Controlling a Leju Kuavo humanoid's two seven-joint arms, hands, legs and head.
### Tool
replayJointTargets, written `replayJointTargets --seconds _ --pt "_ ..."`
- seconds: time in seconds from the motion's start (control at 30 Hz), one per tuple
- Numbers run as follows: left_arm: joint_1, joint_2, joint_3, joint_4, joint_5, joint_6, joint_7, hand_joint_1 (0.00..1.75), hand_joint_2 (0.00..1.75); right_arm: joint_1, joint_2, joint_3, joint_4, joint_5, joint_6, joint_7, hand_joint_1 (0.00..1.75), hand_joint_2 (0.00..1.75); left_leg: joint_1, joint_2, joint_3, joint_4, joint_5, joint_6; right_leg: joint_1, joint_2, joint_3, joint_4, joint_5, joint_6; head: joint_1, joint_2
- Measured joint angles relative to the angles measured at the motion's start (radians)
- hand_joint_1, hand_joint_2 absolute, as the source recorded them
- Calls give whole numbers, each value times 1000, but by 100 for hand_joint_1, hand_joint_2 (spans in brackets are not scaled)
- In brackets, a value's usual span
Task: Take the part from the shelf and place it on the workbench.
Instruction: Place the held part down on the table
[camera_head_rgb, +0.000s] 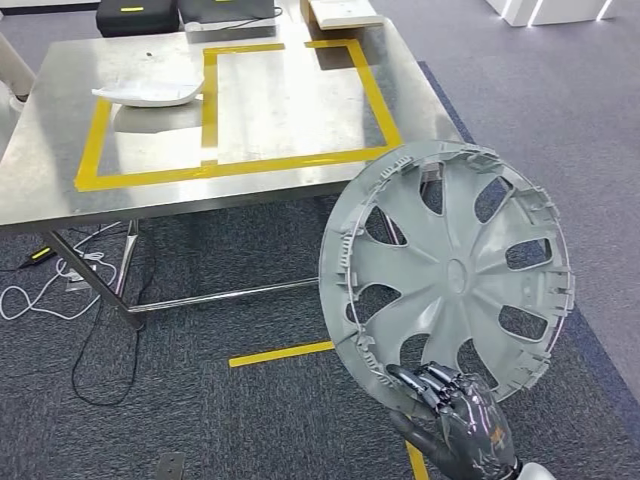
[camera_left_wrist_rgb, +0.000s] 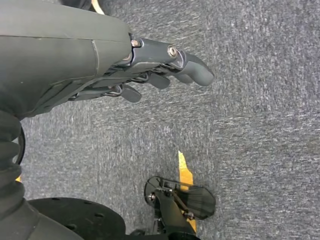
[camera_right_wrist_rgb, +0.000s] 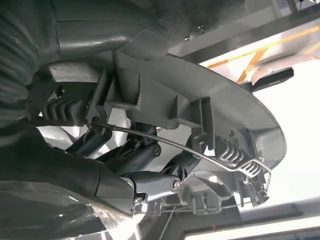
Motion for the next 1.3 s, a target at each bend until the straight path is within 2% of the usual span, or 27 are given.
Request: replayJointTargets --seconds 0.03,0.07,0.13,0.17,0.2,0.23,0.33,0.4,0.43,0.5,0.53,0.57,0.63,0.67,0.7,0.77,0.87,0.9,0.93,1.03,1.07,1.1,1.13,1.2,1.23,1.27,1.3 --pt "1 0 0 0 -2 0 0 0 175 4 0 0 0 3 2 2 175 175 -2 -1 5 0 -4 2 1 0 -28 35 3 -1 0 0" --pt "2 0 0 0 -3 0 0 0 175 9 0 0 0 4 3 5 175 175 -4 -2 12 0 -10 2 1 0 -37 31 27 -2 0 0" --pt "2 -1 0 0 -5 -1 -1 0 175 15 0 0 0 5 4 8 175 175 -6 -5 32 0 -24 0 4 0 -1 -80 115 -10 0 0" --pt "1 -1 0 0 -6 -3 -1 0 175 17 0 -1 0 5 5 9 175 175 -8 -6 40 1 -33 -3 6 1 29 -144 145 -14 0 0" --pt "1 -2 0 0 -7 -4 -2 0 175 19 0 -1 -1 6 5 10 175 175 -9 -6 44 2 -40 -8 9 1 55 -193 158 -19 0 0" --pt "0 -2 0 0 -8 -6 -2 0 175 21 0 -1 -3 7 6 11 175 175 -10 -7 47 2 -45 -12 11 1 70 -218 156 -22 -1 0" --pt "-1 -2 0 0 -11 -12 -2 0 175 30 0 -2 -11 11 6 15 175 175 -9 -5 54 1 -57 -28 12 3 88 -234 139 -35 -3 0" --pt "-4 -1 0 -1 -12 -14 -2 0 175 36 0 -2 -17 12 6 19 175 175 -7 -3 37 51 -79 -41 6 1 107 -242 130 -46 -7 0" --pt "-4 -1 0 -2 -12 -14 -3 0 175 38 0 -2 -18 12 6 20 175 175 -4 -2 7 108 -98 -47 5 -1 118 -244 123 -50 -10 0" --pt "-2 -1 0 -2 -12 -14 -3 0 175 40 0 -1 -19 14 7 20 175 175 2 -2 -80 243 -128 -57 4 -3 137 -245 106 -53 -12 0" --pt "0 -1 0 -2 -12 -14 -3 0 175 41 0 -1 -19 14 7 20 175 175 5 -2 -115 283 -123 -60 4 -2 149 -245 96 -52 -12 0" --pt "3 0 0 -2 -12 -14 -3 0 175 41 0 0 -19 15 7 20 175 175 7 -1 -133 287 -97 -61 3 -1 163 -245 86 -51 -12 0" --pt "6 0 0 -2 -12 -14 -3 0 175 42 0 0 -19 15 8 21 175 175 8 -1 -121 193 0 -58 2 0 194 -245 62 -46 -12 0" --pt "6 0 0 -2 -12 -14 -2 0 175 41 0 0 -19 16 9 22 175 175 5 0 -106 141 35 -54 2 0 206 -247 50 -42 -12 0" --pt "5 0 0 -2 -12 -14 -2 0 175 40 0 0 -20 17 10 23 175 175 2 2 -86 91 51 -48 2 1 214 -251 41 -36 -12 0" --pt "3 0 0 -2 -12 -13 0 0 175 37 0 0 -21 19 12 23 175 175 -5 4 -63 47 30 -33 3 -1 225 -263 33 -22 -12 0" --pt "5 0 2 -2 -11 -13 0 0 175 32 0 0 -24 19 14 23 175 175 -1 0 -24 7 10 -11 2 -2 246 -259 37 -5 -11 0" --pt "5 0 2 -2 -10 -13 0 0 175 29 0 0 -24 18 15 23 175 175 1 -1 -7 -1 6 -5 2 -1 231 -230 33 -4 -9 0" --pt "5 0 3 -3 -10 -13 -1 0 175 26 0 0 -25 17 16 23 175 175 2 -2 6 -7 1 -1 2 0 198 -181 25 -3 -7 0" --pt "4 0 6 -3 -9 -14 -1 0 175 21 0 0 -24 15 19 19 175 175 1 -4 36 -10 -26 4 4 2 53 -19 -34 -2 -4 0" --pt "5 0 7 -3 -8 -15 -1 0 175 21 0 1 -24 13 20 17 175 175 0 -5 51 -10 -39 4 5 2 19 -6 -46 -2 -4 0" --pt "7 0 9 -3 -6 -16 -1 0 175 21 0 1 -24 10 22 15 175 175 0 -6 69 -10 -54 4 5 2 -1 -21 -40 -2 -4 0" --pt "9 0 11 -3 -5 -16 -2 0 175 21 0 1 -24 7 25 13 175 175 0 -7 89 -10 -70 2 5 2 -9 -61 -6 -4 -3 0" --pt "11 0 15 -2 -3 -17 -3 0 175 20 0 2 -21 4 29 11 175 175 -2 -9 123 -10 -102 -4 7 1 -13 -157 118 -11 -2 0" --pt "10 0 17 -2 -3 -17 -3 0 175 20 0 2 -19 4 31 10 175 175 -3 -10 134 -12 -116 -9 9 2 -8 -187 163 -15 -1 0" --pt "10 1 19 -2 -2 -17 -4 0 175 20 0 2 -18 5 31 8 175 175 -4 -10 145 -13 -126 -15 11 3 -3 -200 186 -21 0 0" --pt "7 1 20 -2 -2 -17 -4 0 175 19 0 2 -18 5 32 8 175 175 -5 -11 153 -13 -129 -21 13 5 6 -201 178 -26 0 0"
